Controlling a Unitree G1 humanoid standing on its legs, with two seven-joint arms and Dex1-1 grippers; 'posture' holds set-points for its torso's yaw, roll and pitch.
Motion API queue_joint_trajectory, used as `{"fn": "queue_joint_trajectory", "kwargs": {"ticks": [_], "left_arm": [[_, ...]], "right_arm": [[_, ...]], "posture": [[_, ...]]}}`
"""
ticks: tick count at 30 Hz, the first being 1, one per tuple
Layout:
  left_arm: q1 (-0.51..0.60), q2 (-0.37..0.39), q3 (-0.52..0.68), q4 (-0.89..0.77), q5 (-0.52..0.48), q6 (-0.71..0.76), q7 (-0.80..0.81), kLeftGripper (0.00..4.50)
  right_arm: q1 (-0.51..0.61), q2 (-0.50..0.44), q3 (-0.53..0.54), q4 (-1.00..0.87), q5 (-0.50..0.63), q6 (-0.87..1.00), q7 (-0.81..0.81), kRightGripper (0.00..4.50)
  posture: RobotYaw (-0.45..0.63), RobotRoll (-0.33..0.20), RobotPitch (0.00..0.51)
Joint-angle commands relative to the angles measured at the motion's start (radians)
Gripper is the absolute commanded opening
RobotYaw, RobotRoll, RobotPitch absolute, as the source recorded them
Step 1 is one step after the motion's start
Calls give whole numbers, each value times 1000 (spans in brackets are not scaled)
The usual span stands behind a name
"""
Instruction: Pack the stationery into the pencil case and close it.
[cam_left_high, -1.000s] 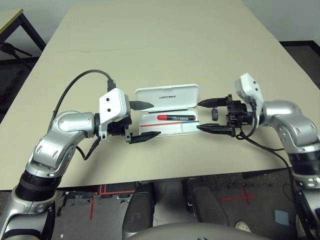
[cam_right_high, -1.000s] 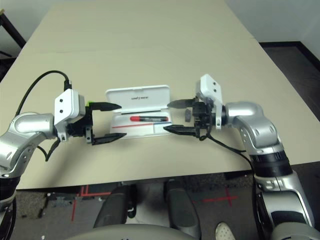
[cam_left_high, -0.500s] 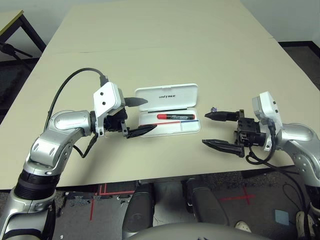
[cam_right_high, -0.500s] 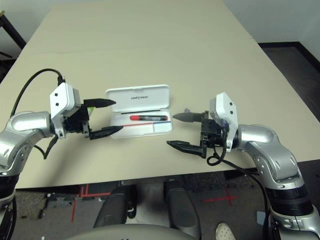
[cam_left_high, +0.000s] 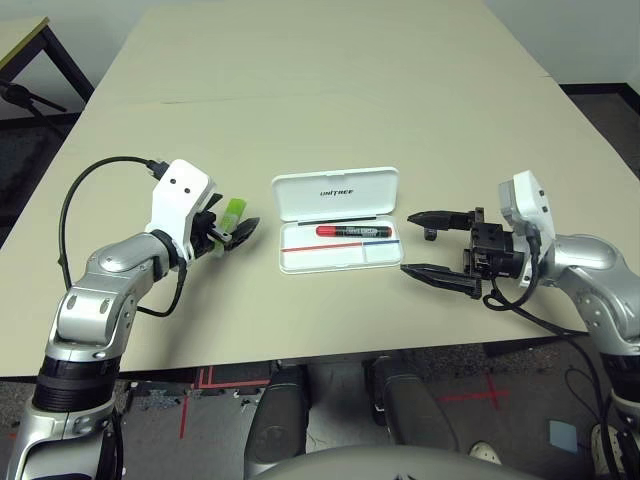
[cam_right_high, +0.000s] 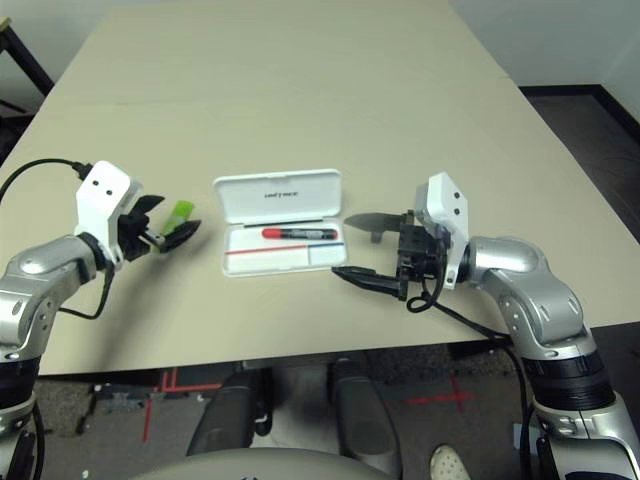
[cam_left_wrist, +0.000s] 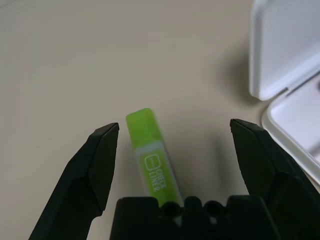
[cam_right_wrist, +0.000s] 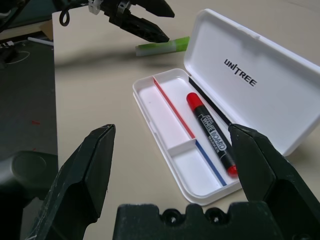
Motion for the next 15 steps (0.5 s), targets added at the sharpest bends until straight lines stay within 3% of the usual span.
{"fn": "queue_joint_trajectory", "kwargs": {"ticks": [1,15], "left_arm": [[2,-24,16,32,23,48,57,4500],[-14,-86,-3,229,83,8,125,4500]], "right_arm": [[1,-1,16,2,-10,-16,4,4485],[-6,-1,17,-5,-16,-15,-18,4485]], "posture": [[-81,0,161],[-105,0,165]]}}
